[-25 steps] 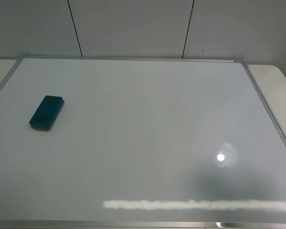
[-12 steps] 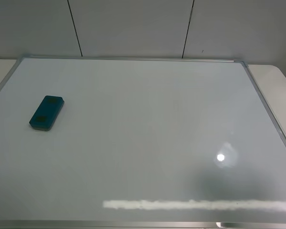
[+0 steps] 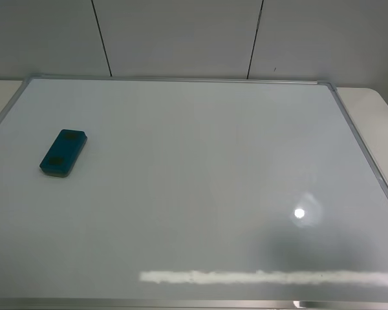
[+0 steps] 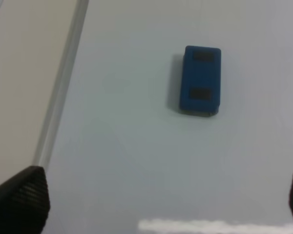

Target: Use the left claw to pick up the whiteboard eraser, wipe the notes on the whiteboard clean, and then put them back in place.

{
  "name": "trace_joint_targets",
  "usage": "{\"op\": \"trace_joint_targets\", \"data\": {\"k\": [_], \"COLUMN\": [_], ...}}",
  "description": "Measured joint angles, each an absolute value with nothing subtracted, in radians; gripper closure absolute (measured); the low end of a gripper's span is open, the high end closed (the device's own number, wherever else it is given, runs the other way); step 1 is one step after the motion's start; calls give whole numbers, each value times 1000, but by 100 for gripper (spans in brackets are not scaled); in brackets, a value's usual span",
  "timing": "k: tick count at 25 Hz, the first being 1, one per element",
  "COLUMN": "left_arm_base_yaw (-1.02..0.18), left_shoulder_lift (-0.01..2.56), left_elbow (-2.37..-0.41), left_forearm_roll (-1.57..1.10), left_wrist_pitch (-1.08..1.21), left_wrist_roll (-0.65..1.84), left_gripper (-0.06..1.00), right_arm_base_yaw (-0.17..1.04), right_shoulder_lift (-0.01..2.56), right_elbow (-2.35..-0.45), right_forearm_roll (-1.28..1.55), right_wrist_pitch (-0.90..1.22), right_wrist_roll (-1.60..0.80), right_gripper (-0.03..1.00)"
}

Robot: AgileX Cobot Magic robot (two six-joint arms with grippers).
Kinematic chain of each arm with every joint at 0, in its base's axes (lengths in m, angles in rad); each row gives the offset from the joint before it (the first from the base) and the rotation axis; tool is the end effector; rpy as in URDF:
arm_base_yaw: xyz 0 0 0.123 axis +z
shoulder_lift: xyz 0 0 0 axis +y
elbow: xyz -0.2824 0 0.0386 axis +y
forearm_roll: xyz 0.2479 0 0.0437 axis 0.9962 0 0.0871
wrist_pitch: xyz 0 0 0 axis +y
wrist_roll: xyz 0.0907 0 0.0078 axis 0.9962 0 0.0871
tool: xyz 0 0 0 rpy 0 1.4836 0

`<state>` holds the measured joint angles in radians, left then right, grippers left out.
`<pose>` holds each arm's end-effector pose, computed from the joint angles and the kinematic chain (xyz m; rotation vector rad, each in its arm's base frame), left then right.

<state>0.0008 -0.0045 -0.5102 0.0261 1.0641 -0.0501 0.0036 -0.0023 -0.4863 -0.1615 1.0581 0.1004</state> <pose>-0.0069 0.0021 0.2797 -0.0532 2.0320 0.0001 -0.0040 -0.0128 0.2744 0.1050 2.0421 -0.1287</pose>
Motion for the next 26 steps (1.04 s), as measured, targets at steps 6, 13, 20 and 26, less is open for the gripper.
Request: {"op": "trace_joint_targets", "data": {"k": [6, 13, 20, 26], "left_arm_base_yaw": [1, 1, 1, 1], "left_shoulder_lift": [-4, -4, -4, -4], "left_elbow": [-510, -510, -510, -510], "left_forearm_roll": [26, 26, 26, 27], "left_wrist_pitch": [1064, 1064, 1064, 1064], "left_wrist_roll": [-50, -50, -50, -50], "left_gripper": [-5, -5, -5, -5], "right_arm_base_yaw": [4, 4, 4, 4], "right_shoulder_lift": [-2, -2, -2, -2], "right_elbow": [-486, -486, -486, -486], "right_forearm_roll": [-162, -162, -162, -162], "right_wrist_pitch": [1058, 1058, 1058, 1058], "right_wrist_roll": [100, 100, 100, 100], "right_gripper": [-2, -2, -2, -2]}}
